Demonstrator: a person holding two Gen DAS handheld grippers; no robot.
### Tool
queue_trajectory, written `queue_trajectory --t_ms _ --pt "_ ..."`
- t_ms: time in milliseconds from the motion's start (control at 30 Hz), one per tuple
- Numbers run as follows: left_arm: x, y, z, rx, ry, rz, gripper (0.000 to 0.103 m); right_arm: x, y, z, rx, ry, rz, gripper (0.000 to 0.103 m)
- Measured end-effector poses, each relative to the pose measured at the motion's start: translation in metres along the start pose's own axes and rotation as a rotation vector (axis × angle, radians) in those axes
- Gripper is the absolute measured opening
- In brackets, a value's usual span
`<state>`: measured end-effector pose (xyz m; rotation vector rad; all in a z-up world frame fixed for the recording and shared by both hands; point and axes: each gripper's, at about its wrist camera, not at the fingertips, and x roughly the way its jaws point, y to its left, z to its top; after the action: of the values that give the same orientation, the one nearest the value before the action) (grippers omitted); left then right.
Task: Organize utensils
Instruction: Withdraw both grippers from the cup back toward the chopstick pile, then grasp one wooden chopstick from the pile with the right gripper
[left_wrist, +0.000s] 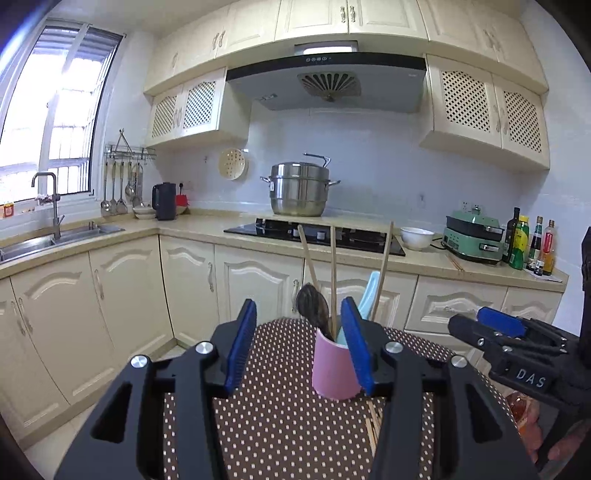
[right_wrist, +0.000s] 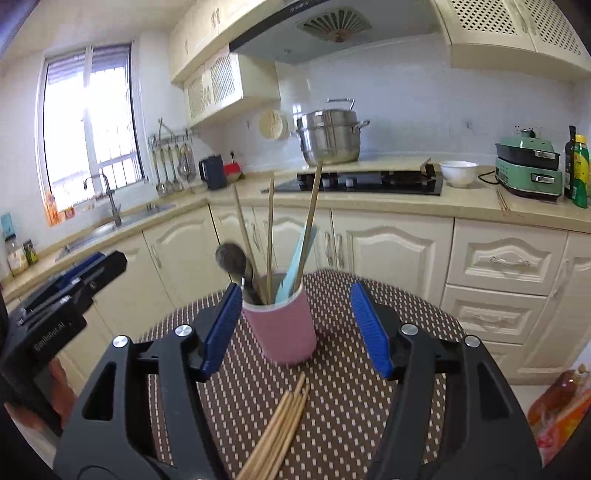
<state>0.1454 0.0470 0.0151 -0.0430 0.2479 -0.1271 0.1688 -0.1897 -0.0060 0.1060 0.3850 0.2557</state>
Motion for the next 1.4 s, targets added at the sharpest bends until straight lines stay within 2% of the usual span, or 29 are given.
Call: queue_trajectory --t_ms 67,300,467,733,900,1133,1233,1300,1400 --pt "-0.008 0.003 -0.005 -0.021 0.049 -0.044 0.047 -0.001 0.005 -0.007 -0.022 0.057 -0.017 0.061" --pt "-0.018 0.013 -0.029 -0.036 0.170 -0.082 0.047 0.016 0.007 -0.044 -0.041 0.323 -0.080 0.061" --pt "-0.008 0.020 -0.053 -0.012 0.286 -0.071 0.047 0.035 0.001 -0.072 -0.005 0.487 -0.076 0.061" --pt "0.012 0.030 -0.090 0.031 0.460 -0.049 0.047 0.068 0.004 -0.095 -0.004 0.659 -0.105 0.061" --pt "0.017 0.032 -0.101 0.053 0.499 -0.035 0.047 0.088 0.005 -0.102 0.004 0.763 -0.129 0.061" --pt "0.024 0.032 -0.107 0.074 0.535 -0.031 0.052 0.114 0.015 -0.095 0.008 0.814 -0.154 0.061" --pt "0.028 0.031 -0.109 0.081 0.550 -0.034 0.053 0.126 0.018 -0.088 0.035 0.852 -0.141 0.049" --pt "0.031 0.030 -0.111 0.084 0.561 -0.033 0.053 0.133 0.016 -0.084 0.087 0.887 -0.124 0.035" --pt "0.032 0.027 -0.113 0.087 0.569 -0.036 0.053 0.143 0.016 -0.080 0.096 0.904 -0.123 0.034"
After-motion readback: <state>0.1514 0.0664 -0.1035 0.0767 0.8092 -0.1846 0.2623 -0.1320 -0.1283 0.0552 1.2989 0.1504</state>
